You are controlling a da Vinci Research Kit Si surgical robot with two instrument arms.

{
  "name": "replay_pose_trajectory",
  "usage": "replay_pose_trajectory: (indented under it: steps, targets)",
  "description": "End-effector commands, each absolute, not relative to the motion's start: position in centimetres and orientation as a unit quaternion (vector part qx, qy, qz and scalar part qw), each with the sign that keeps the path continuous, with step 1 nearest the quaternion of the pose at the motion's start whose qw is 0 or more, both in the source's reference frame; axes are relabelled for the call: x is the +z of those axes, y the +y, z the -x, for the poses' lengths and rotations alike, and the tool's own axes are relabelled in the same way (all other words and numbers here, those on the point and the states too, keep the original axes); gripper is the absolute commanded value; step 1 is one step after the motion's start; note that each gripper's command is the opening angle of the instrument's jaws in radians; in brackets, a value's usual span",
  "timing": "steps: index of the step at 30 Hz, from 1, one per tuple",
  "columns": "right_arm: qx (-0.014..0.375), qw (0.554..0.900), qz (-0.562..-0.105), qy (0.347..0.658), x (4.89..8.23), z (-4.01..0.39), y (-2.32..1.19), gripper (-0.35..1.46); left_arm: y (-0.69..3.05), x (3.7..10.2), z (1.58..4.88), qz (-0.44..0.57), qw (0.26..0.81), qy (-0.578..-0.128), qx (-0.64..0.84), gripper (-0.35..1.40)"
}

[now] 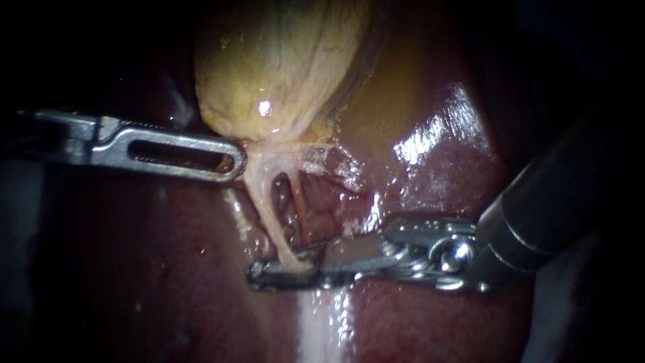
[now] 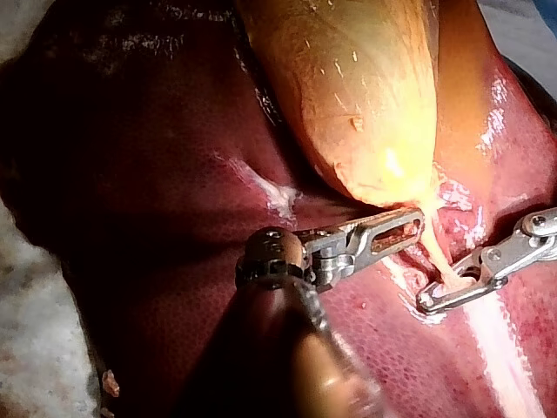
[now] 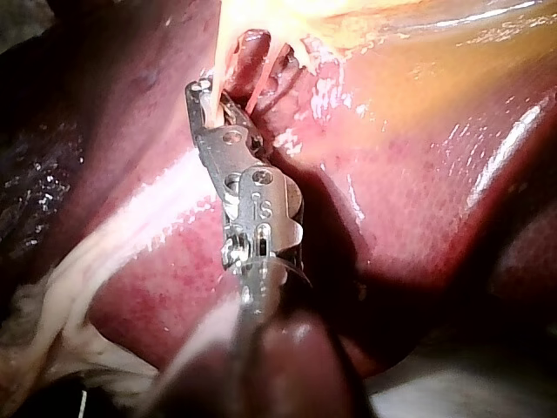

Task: Going back first clip left tube

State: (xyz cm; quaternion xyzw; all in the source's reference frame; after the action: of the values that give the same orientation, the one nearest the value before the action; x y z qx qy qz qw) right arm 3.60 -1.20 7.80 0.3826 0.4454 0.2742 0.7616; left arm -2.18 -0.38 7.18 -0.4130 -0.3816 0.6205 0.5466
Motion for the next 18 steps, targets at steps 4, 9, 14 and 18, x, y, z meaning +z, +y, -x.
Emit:
replay_pose_trajectory:
  steps: [4, 9, 14, 18]
  targets:
    - [0.274, 0.762, -0.382, 0.446, 7.8, -3.6, -1.21, -0.35, -0.38, 7.18, 2.19, 0.413, 0.547, -0.381, 0.621, -0.35]
    - [0.247, 0.758, -0.372, 0.476, 7.78, -3.64, -1.21, -0.1, -0.38, 7.18, 2.19, 0.413, 0.547, -0.381, 0.621, -0.35]
    - [0.193, 0.776, -0.312, 0.514, 7.73, -3.75, -1.12, 0.48, -0.38, 7.18, 2.18, 0.413, 0.547, -0.381, 0.621, -0.35]
    - [0.185, 0.787, -0.273, 0.521, 7.66, -3.72, -1.0, 0.49, -0.39, 7.18, 2.18, 0.413, 0.546, -0.381, 0.621, -0.35]
